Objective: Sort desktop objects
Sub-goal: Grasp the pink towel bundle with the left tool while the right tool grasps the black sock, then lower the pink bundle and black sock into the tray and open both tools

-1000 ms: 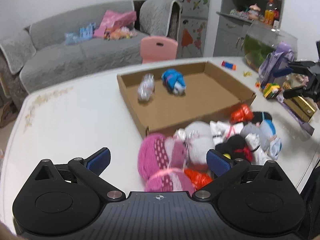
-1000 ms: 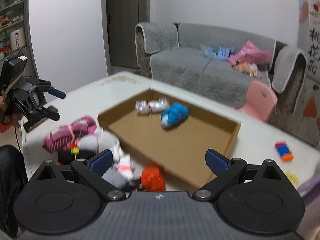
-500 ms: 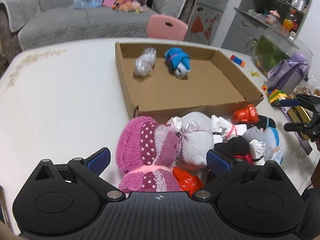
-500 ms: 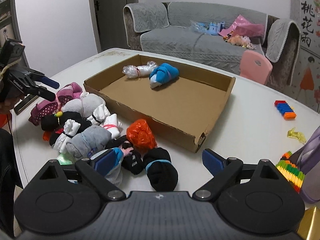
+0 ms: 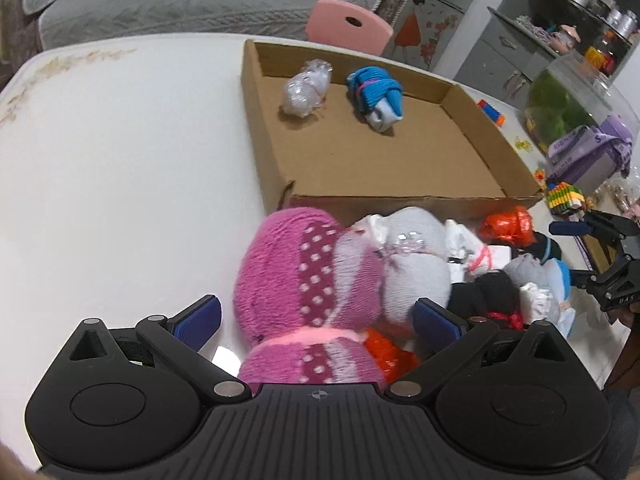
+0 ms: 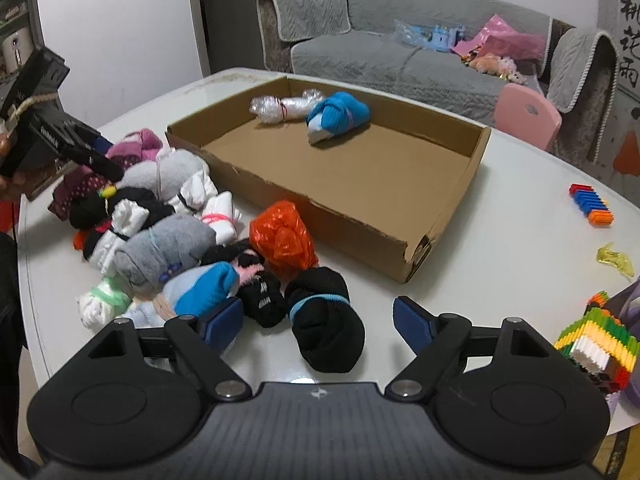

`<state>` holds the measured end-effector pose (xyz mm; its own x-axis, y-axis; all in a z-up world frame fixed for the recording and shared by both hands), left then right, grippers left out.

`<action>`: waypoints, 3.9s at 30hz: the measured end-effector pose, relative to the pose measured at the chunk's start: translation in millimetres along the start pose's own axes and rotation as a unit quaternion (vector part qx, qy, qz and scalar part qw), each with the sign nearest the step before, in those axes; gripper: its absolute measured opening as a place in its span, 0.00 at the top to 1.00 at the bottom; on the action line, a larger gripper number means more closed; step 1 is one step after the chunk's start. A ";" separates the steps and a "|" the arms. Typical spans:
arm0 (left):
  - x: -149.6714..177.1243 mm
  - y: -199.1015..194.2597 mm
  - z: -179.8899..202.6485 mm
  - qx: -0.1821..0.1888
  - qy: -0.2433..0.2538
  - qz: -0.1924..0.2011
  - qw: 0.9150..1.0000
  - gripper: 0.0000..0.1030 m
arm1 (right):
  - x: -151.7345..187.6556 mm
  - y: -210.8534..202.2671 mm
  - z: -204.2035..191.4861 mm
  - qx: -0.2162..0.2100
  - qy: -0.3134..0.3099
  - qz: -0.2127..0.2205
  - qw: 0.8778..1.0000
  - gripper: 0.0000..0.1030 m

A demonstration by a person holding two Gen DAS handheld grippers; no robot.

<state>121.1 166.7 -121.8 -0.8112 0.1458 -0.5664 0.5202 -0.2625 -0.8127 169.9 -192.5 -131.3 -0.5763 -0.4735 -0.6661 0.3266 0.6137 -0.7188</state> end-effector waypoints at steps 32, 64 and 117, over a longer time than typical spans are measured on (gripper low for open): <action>15.4 -12.8 5.0 -0.034 0.059 0.007 0.998 0.37 | 11.4 6.2 12.0 -0.013 0.036 0.024 0.999 0.64; -170.5 -27.4 82.8 -0.035 0.208 0.096 0.973 0.37 | -126.7 -35.2 23.9 -0.031 0.019 0.114 0.993 0.64; -214.6 174.2 114.0 -0.073 0.211 0.017 0.975 0.34 | -143.3 95.7 63.4 0.043 0.035 0.009 0.998 0.62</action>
<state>355.3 -19.0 -126.2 -0.6274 0.5264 -0.5738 0.6020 -0.1395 -0.7862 331.3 -106.0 -117.2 -0.6203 -0.4151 -0.6655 0.3992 0.5633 -0.7234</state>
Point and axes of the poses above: each gripper's, at about its wrist camera, not at the fingertips, and y roughly the way its jaws point, z to its right, x to its underside, the point moved 1 cm from there along y, roughly the way its jaws point, and after that the axes turned 13 degrees about y, right-handed, at the moved point
